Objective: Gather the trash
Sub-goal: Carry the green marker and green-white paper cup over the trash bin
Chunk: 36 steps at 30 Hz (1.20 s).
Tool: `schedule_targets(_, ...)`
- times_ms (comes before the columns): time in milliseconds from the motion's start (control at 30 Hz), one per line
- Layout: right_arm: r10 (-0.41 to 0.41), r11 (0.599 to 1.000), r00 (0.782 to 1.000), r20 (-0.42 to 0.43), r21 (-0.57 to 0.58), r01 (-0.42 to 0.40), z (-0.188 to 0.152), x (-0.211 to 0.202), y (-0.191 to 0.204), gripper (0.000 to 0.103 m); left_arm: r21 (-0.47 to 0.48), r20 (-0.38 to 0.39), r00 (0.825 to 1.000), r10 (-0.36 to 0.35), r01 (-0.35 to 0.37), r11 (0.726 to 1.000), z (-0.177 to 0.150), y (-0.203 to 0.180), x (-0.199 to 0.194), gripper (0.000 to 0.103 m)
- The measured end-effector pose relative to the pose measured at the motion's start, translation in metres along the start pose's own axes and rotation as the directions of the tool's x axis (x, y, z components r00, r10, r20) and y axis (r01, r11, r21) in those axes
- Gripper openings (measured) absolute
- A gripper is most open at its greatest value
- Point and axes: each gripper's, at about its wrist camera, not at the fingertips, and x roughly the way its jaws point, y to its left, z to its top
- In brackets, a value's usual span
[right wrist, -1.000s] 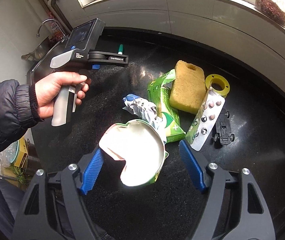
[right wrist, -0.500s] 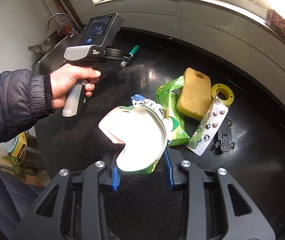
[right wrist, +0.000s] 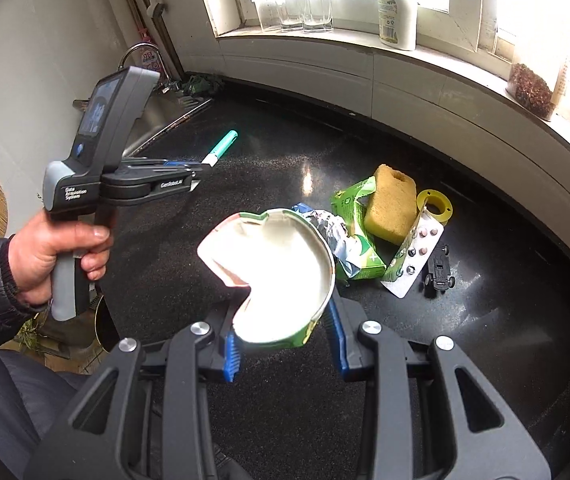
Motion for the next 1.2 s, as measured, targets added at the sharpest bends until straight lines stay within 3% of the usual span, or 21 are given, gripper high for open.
schedule_targets(200, -0.007, 1.0, 1.0, -0.001, 0.02, 0.007, -0.019, -0.005, 0.004, 0.035, 0.008, -0.005, 1.0, 0.0, 0.0, 1.0, -0.047, -0.003, -0.03, 0.012)
schedule_targets(467, -0.009, 1.0, 1.0, 0.018, 0.023, 0.009, -0.022, -0.017, 0.015, 0.035, 0.009, 0.017, 1.0, 0.006, -0.006, 1.0, -0.068, 0.004, -0.052, 0.012)
schedule_targets(700, 0.038, 0.999, 0.999, 0.021, -0.014, -0.038, -0.004, -0.009, 0.043, 0.035, -0.034, 0.04, 0.999, 0.034, -0.033, 0.999, -0.082, 0.033, -0.078, 0.012)
schedule_targets(967, 0.164, 0.979, 0.986, -0.019, -0.12, -0.165, 0.033, 0.03, 0.119, 0.035, -0.17, 0.025, 0.992, 0.126, -0.12, 0.978, -0.118, 0.109, -0.105, 0.012)
schedule_targets(1200, 0.297, 0.91, 0.946, -0.134, -0.261, -0.323, 0.053, 0.081, 0.228, 0.035, -0.332, -0.026, 0.973, 0.227, -0.223, 0.917, -0.166, 0.192, -0.124, 0.012)
